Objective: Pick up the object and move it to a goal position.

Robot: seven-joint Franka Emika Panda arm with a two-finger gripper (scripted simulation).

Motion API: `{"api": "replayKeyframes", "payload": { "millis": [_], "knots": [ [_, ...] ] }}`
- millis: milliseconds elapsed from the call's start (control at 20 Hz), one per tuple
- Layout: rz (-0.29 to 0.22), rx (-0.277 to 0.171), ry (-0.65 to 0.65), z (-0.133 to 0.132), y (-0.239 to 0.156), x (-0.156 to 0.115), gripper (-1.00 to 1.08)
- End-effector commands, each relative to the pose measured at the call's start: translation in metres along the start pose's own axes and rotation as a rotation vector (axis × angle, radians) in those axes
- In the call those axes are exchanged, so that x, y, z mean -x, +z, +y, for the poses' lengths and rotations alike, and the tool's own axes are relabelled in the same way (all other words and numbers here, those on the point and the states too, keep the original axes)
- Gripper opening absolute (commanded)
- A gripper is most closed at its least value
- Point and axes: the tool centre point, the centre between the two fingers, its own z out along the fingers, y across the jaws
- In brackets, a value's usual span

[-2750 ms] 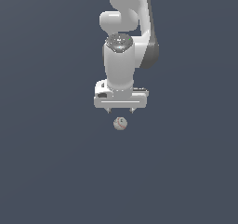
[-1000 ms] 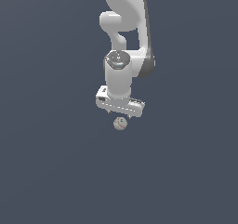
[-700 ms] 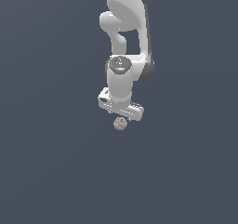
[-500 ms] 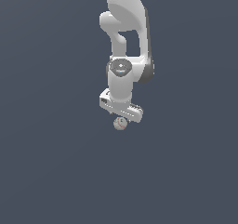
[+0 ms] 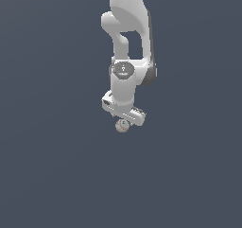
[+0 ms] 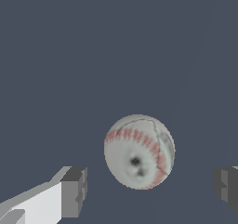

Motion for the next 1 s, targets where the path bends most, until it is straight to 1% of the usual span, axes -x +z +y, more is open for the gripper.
{"api": "replayKeyframes", "payload": {
  "millis": [0, 500, 750, 800, 950],
  "knots": [
    [0.0, 0.0, 0.0, 0.0, 0.003, 0.0, 1.0],
    [0.001, 0.0, 0.004, 0.001, 0.044, 0.001, 1.0],
    [0.001, 0.0, 0.005, 0.0, 0.05, 0.0, 1.0],
    [0.001, 0.0, 0.005, 0.0, 0.05, 0.0, -1.0],
    [0.001, 0.0, 0.005, 0.0, 0.05, 0.0, -1.0]
  ]
}}
